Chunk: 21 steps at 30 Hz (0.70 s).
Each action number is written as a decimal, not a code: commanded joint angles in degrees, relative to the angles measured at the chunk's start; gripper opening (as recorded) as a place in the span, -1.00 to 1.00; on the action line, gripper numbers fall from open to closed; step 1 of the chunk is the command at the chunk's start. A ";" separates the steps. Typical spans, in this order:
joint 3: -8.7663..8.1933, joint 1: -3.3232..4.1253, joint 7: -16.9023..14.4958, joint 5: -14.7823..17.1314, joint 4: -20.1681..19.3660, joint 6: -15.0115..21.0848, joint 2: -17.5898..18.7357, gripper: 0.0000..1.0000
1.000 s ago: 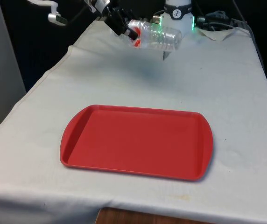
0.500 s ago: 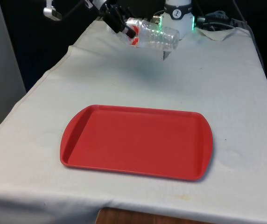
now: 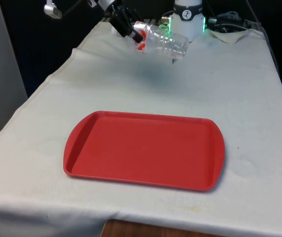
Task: Place the bottle upright on the tray.
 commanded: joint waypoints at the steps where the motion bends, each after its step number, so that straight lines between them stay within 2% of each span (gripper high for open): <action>1: 0.11 0.52 1.15 -1.09 -0.06 1.15 -0.63 -1.00; 7: 0.86 0.69 2.46 -3.32 0.46 1.78 -1.32 -1.00; 8: 0.97 0.29 1.72 -2.81 0.63 0.74 -0.97 -1.00; 9: 1.20 0.69 2.81 -3.90 0.52 2.01 -1.49 -1.00; 10: 1.32 0.74 3.04 -4.24 0.57 2.12 -1.60 -1.00; 16: 2.18 0.74 4.18 -6.07 0.92 2.69 -2.29 -1.00; 17: 2.12 0.40 3.32 -5.39 0.97 1.78 -1.95 -1.00; 18: 2.41 0.80 4.58 -6.76 1.03 2.86 -2.46 -1.00; 21: 2.81 0.80 5.16 -7.73 1.26 3.15 -2.69 -1.00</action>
